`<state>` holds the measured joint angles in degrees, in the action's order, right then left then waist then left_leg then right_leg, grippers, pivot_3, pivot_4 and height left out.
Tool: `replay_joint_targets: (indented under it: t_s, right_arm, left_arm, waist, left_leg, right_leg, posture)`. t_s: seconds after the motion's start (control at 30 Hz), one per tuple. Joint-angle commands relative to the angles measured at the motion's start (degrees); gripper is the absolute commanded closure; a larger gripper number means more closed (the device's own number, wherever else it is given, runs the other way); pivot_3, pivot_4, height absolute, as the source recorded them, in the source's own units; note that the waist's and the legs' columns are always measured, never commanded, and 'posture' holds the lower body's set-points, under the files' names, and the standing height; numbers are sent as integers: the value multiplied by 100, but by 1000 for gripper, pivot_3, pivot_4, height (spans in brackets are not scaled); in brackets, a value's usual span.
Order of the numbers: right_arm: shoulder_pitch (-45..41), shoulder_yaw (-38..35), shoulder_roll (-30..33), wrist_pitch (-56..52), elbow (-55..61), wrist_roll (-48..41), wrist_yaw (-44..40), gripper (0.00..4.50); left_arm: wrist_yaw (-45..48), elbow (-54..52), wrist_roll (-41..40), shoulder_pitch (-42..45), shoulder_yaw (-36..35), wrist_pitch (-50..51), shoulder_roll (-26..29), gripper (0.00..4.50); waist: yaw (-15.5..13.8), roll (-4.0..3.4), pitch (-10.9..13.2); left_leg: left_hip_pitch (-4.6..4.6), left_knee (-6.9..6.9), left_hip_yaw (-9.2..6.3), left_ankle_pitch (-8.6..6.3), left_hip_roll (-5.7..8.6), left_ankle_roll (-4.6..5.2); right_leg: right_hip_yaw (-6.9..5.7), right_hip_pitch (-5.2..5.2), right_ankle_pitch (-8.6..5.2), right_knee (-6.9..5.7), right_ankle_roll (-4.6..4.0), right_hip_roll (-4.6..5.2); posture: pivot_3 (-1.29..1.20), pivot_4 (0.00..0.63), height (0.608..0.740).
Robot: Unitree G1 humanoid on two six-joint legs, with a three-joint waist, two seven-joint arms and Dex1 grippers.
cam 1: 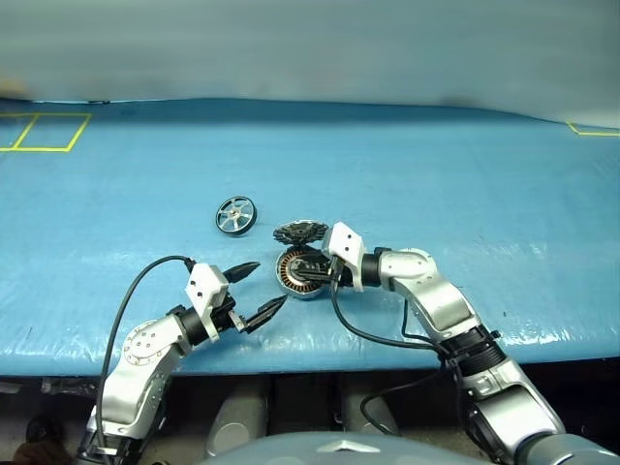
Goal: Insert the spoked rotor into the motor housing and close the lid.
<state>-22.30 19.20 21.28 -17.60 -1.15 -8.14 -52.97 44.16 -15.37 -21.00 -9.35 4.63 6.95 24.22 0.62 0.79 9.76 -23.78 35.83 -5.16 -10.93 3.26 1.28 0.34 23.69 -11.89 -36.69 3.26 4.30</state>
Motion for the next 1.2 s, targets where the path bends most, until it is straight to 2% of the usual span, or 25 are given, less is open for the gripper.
replay_joint_targets:
  t_s: [0.03, 0.07, 1.2]
  right_arm:
    - [-90, -143, -49, 49, 83, -92, 34, 4169]
    - [-97, -142, -57, 51, 65, -87, 43, 4488]
    - [-41, 618, 295, -47, -314, 1200, 392, 4488]
  left_arm:
    - [2, -54, -17, 21, -66, -112, -18, 0]
    - [-1, -54, -15, 23, -68, -111, -18, 0]
    - [-70, -113, 10, -4, -72, -100, -17, 0]
  waist:
    - [0, 0, 0]
    - [0, 0, 0]
    - [-11, -12, -19]
  left_leg:
    - [0, 0, 0, 0, 0, 0]
    - [0, 0, 0, 0, 0, 0]
    - [24, 2, -1, -9, 1, -14]
  right_leg:
    - [0, 0, 0, 0, 0, 0]
    - [0, 0, 0, 0, 0, 0]
    - [-2, -4, -1, 1, 1, 4]
  posture:
    - [0, 150, 740]
    - [0, 150, 740]
    - [0, 150, 740]
